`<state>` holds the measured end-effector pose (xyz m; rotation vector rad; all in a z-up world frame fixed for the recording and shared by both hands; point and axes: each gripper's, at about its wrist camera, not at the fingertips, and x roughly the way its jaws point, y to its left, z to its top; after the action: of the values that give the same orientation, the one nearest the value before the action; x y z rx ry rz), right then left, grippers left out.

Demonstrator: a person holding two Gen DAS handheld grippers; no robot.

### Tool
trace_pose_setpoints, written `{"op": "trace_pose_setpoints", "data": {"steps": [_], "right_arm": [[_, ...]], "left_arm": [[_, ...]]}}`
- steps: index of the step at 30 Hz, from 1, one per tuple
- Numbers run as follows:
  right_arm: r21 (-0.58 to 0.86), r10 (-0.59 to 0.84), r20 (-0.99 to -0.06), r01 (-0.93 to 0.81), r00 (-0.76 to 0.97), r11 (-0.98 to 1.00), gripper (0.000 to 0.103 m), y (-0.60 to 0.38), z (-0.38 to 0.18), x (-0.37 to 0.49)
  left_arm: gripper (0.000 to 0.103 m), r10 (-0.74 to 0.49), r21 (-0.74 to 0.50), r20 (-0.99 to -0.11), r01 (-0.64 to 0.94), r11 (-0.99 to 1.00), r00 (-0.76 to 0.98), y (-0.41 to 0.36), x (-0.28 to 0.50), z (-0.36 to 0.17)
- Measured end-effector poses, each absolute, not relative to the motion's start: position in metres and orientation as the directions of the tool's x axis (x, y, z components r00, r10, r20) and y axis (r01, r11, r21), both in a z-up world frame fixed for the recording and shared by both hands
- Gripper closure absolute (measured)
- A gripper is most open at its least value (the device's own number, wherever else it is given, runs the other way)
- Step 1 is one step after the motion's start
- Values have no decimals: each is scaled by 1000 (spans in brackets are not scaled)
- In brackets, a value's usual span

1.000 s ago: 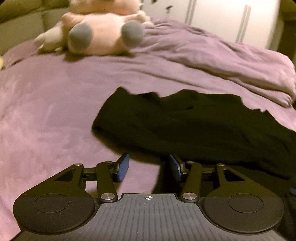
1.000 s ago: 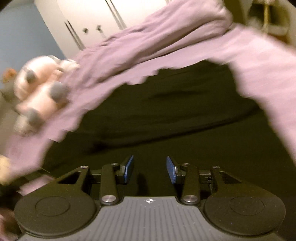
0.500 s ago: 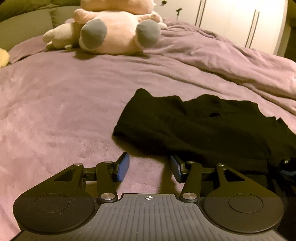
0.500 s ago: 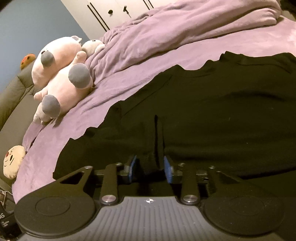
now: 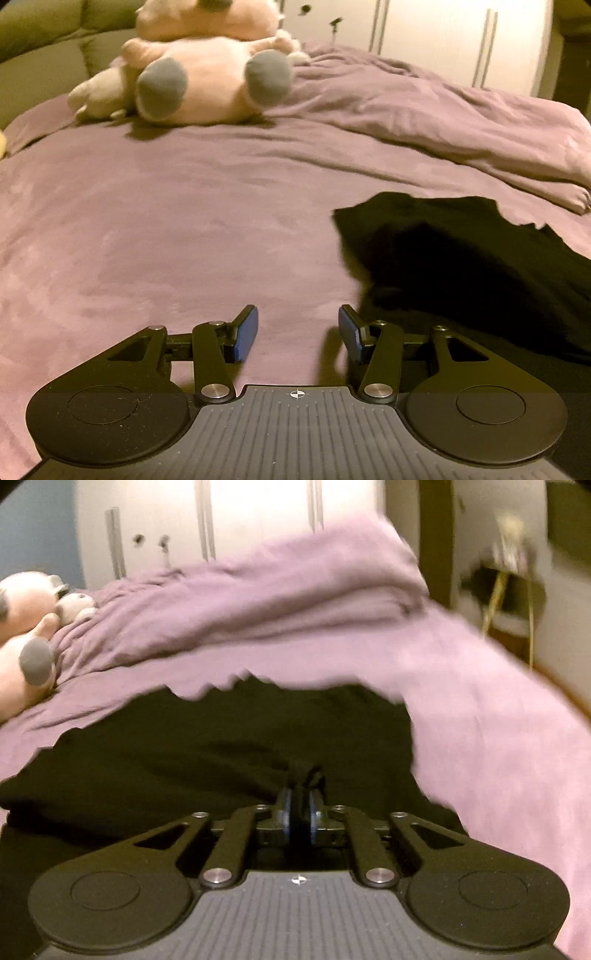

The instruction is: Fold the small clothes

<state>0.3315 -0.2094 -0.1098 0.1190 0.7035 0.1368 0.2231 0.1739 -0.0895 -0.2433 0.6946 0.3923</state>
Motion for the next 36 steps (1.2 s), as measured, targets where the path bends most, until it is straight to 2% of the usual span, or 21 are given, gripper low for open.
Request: {"op": "trace_pose_setpoints", "data": {"steps": [3, 4, 9, 11, 12, 14, 16, 19, 20, 22, 27, 32, 35, 36], "right_arm": [[278, 219, -658, -38, 721, 960, 66, -238, -115, 341], [299, 235, -648, -42, 725, 953, 64, -242, -116, 344], [371, 326, -659, -85, 678, 925, 65, -240, -131, 361], [356, 339, -649, -122, 681, 926, 74, -231, -133, 362], [340, 342, -649, -144, 679, 930, 89, -224, -132, 362], [317, 352, -649, -181, 674, 931, 95, -216, -128, 361], [206, 270, -615, -180, 741, 962, 95, -213, -117, 352], [13, 26, -548, -23, 836, 1000, 94, -219, -109, 342], [22, 20, -566, -9, 824, 1000, 92, -224, -110, 344], [139, 111, -650, -27, 752, 990, 87, -239, -119, 352], [292, 208, -636, -18, 743, 956, 76, -267, -121, 341], [371, 278, -635, -32, 720, 928, 75, -275, -128, 343], [394, 290, -628, -26, 722, 919, 75, -277, -128, 349], [398, 295, -631, -27, 717, 917, 79, -277, -129, 351]], "left_arm": [[49, 272, -65, -671, -420, 905, 690, 167, 228, -91], [49, 279, -58, -675, -426, 903, 683, 166, 230, -92], [48, 288, -42, -695, -438, 898, 658, 165, 237, -95], [48, 294, -32, -697, -439, 898, 653, 163, 237, -94], [48, 295, -29, -698, -437, 899, 653, 162, 237, -94], [48, 298, -21, -699, -436, 900, 650, 161, 238, -93], [48, 302, -17, -700, -437, 899, 648, 161, 239, -93], [47, 293, -26, -703, -435, 900, 648, 160, 239, -93], [47, 293, -24, -707, -436, 900, 644, 159, 239, -92], [47, 288, -29, -700, -429, 903, 653, 158, 237, -88], [45, 261, -63, -676, -407, 911, 689, 153, 239, -73], [39, 201, -67, -689, -337, 939, 696, 136, 257, -72], [39, 189, -53, -713, -320, 946, 676, 128, 269, -80], [39, 186, -47, -718, -313, 949, 671, 125, 271, -83]]}}
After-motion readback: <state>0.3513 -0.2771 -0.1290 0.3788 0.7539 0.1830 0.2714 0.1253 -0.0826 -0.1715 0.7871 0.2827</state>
